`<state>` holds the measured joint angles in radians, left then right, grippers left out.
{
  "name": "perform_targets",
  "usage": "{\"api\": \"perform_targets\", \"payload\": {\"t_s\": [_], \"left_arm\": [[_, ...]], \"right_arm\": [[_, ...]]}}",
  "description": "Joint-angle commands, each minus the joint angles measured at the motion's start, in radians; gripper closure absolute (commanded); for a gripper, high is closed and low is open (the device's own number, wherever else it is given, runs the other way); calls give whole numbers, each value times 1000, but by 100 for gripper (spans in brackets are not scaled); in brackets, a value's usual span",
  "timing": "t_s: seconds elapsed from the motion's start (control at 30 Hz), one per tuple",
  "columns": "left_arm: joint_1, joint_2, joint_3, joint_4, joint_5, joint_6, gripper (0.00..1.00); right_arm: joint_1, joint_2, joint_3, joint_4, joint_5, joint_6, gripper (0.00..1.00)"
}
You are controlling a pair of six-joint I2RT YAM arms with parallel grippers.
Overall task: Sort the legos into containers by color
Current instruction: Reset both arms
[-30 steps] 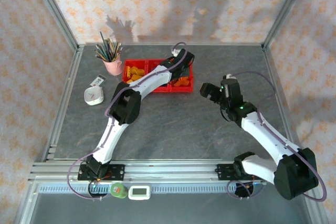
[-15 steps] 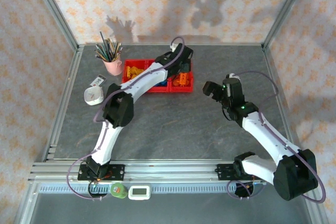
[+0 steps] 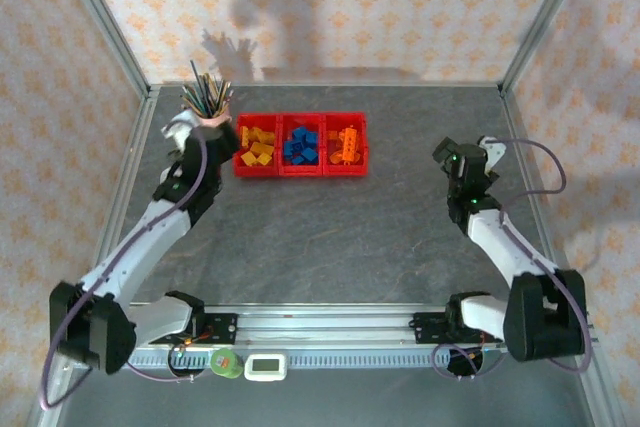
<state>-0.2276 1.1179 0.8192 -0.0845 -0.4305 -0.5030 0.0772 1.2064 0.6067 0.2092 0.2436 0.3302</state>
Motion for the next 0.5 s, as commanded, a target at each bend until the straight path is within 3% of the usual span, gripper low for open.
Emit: {"api": "perform_targets", "payload": {"t_s": [0.0, 0.13, 0.2, 0.37, 0.47], "left_arm": [[80, -90, -261, 318, -141, 179, 1], [150, -101, -519, 674, -65, 330, 1], [157, -44, -608, 889, -9, 375, 1], [160, 185, -668, 1278, 105, 464, 1], [177, 273, -642, 1360, 227, 495, 0]], "right_arm": [[-10, 94, -80, 251, 126, -144, 0], [-18, 229, -138, 460, 77, -202, 0], [-17, 268, -179, 592, -30, -254, 0], [-33, 282, -221, 734, -128, -331, 0], [-40, 283, -306, 879, -236, -369, 0]]}}
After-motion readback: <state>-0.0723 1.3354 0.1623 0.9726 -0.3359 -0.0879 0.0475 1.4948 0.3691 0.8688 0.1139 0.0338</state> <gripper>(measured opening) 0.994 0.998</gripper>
